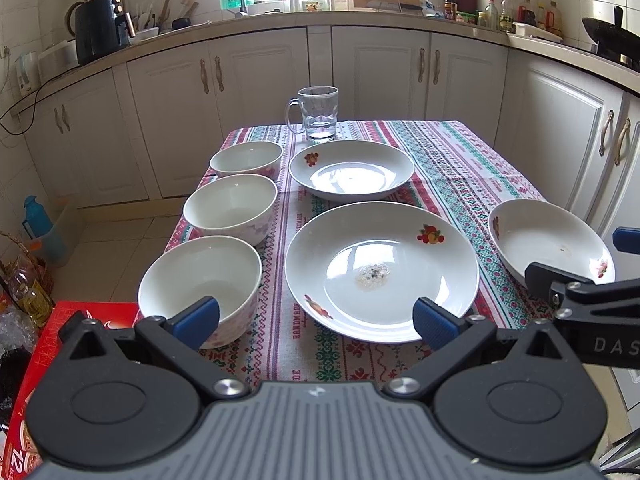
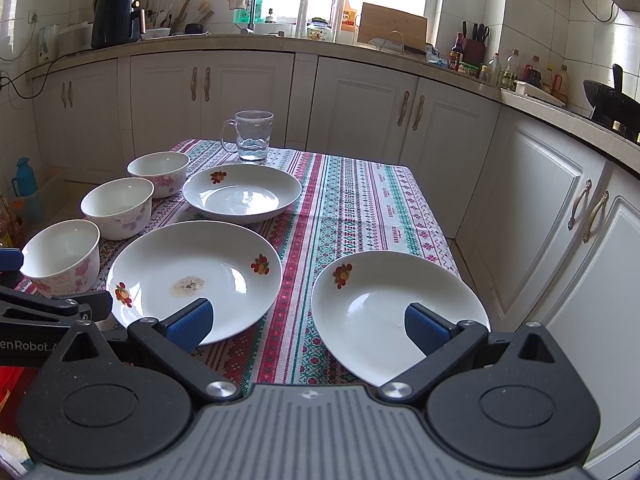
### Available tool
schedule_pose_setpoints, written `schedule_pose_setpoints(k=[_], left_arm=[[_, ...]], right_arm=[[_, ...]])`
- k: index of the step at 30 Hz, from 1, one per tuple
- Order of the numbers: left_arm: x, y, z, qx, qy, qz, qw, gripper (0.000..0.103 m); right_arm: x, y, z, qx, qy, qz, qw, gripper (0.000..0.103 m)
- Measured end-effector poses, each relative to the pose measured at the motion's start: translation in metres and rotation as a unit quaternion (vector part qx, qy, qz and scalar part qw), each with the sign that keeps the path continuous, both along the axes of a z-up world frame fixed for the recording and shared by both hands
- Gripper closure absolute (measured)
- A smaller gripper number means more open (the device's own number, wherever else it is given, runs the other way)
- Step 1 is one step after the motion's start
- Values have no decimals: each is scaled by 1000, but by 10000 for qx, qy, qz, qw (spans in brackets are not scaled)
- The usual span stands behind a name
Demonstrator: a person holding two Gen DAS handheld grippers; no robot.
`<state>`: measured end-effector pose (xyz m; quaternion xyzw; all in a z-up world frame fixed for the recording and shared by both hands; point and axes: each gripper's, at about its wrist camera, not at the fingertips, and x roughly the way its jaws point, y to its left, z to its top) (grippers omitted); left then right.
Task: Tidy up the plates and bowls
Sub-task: 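Grasp the plain white plate rim with the right tool while the left grasps the stained plate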
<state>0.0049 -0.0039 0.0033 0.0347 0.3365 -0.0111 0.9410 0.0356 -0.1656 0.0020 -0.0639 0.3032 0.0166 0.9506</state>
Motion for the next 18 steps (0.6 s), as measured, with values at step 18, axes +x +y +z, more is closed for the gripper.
schedule_pose_setpoints(k=[18], left_arm=[[39,-29,16,-342,-244,-1088,9932,1]], right_arm=[[4,-42,4,-384,-535,410,9970,0]])
